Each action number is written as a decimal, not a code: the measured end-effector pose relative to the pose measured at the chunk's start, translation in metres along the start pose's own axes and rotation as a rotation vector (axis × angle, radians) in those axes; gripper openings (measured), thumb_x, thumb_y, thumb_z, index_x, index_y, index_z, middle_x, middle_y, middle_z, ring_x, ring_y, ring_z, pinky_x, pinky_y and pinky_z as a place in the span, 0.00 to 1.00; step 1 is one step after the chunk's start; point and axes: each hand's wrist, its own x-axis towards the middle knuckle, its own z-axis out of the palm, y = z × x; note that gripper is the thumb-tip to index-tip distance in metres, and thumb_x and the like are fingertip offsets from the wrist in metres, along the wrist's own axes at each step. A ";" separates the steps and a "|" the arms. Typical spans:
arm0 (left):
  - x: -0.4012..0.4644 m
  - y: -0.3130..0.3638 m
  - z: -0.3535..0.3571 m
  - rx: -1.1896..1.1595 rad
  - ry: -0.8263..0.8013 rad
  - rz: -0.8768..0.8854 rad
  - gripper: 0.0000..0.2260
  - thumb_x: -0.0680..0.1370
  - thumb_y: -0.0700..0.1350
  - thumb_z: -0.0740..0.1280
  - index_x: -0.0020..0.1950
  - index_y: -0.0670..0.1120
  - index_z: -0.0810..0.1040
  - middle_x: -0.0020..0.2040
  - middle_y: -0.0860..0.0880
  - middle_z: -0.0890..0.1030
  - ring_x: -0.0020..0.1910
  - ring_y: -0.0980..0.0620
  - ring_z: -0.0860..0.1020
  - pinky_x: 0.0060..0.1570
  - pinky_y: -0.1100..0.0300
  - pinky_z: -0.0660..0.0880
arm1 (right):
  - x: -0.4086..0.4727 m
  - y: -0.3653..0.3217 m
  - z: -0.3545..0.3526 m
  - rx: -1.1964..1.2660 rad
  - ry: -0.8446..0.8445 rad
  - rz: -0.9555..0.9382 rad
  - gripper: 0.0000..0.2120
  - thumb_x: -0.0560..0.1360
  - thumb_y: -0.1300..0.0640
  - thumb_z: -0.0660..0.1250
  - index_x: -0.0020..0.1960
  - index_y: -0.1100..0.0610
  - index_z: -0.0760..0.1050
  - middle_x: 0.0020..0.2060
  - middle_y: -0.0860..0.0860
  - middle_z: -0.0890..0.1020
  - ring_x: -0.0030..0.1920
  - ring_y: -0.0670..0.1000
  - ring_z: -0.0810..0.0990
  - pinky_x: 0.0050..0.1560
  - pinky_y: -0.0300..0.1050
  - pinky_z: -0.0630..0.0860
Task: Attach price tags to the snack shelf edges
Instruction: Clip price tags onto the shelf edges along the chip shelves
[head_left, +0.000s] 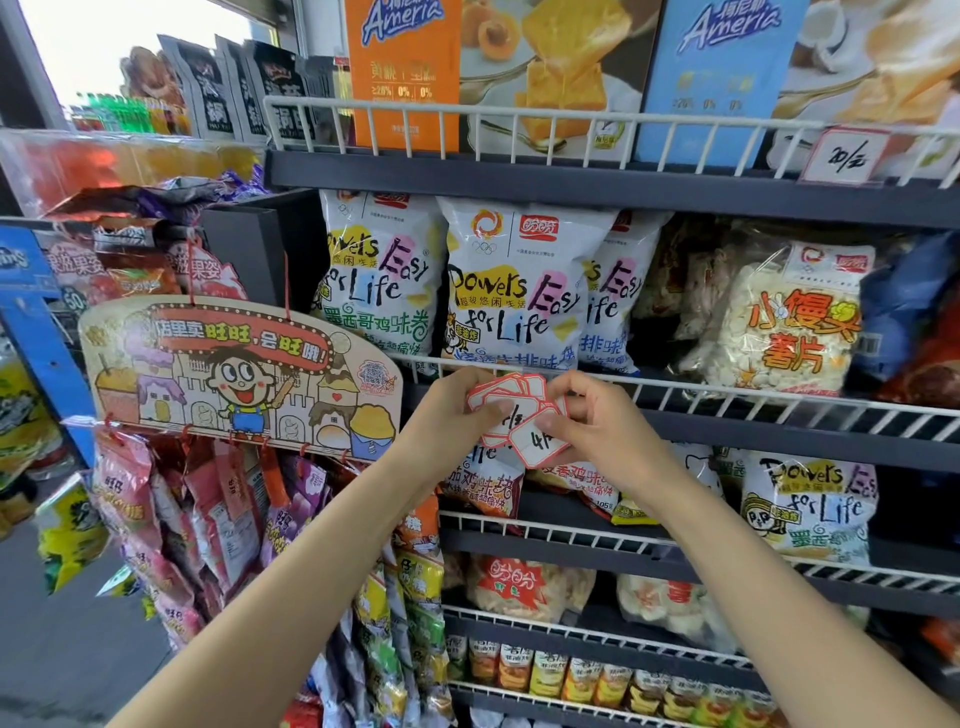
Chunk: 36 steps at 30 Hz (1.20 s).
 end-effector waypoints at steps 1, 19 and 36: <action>0.000 0.000 0.000 0.002 0.003 0.005 0.07 0.78 0.40 0.64 0.55 0.42 0.75 0.49 0.41 0.82 0.47 0.46 0.80 0.56 0.47 0.76 | 0.001 0.000 0.000 -0.020 -0.009 -0.003 0.07 0.76 0.66 0.64 0.45 0.55 0.69 0.41 0.55 0.83 0.39 0.49 0.82 0.37 0.44 0.81; 0.004 -0.006 -0.005 -0.257 0.035 -0.081 0.15 0.69 0.31 0.72 0.55 0.37 0.75 0.50 0.37 0.83 0.49 0.39 0.81 0.53 0.47 0.79 | 0.003 -0.003 0.000 0.017 -0.046 0.011 0.16 0.70 0.70 0.70 0.49 0.54 0.69 0.43 0.52 0.84 0.40 0.48 0.83 0.42 0.43 0.81; 0.003 -0.010 0.002 0.050 0.064 0.067 0.14 0.72 0.42 0.72 0.56 0.43 0.76 0.45 0.47 0.84 0.44 0.50 0.82 0.47 0.53 0.80 | -0.003 -0.001 0.006 0.144 0.103 0.028 0.05 0.77 0.61 0.64 0.49 0.62 0.73 0.42 0.57 0.83 0.39 0.49 0.84 0.37 0.42 0.81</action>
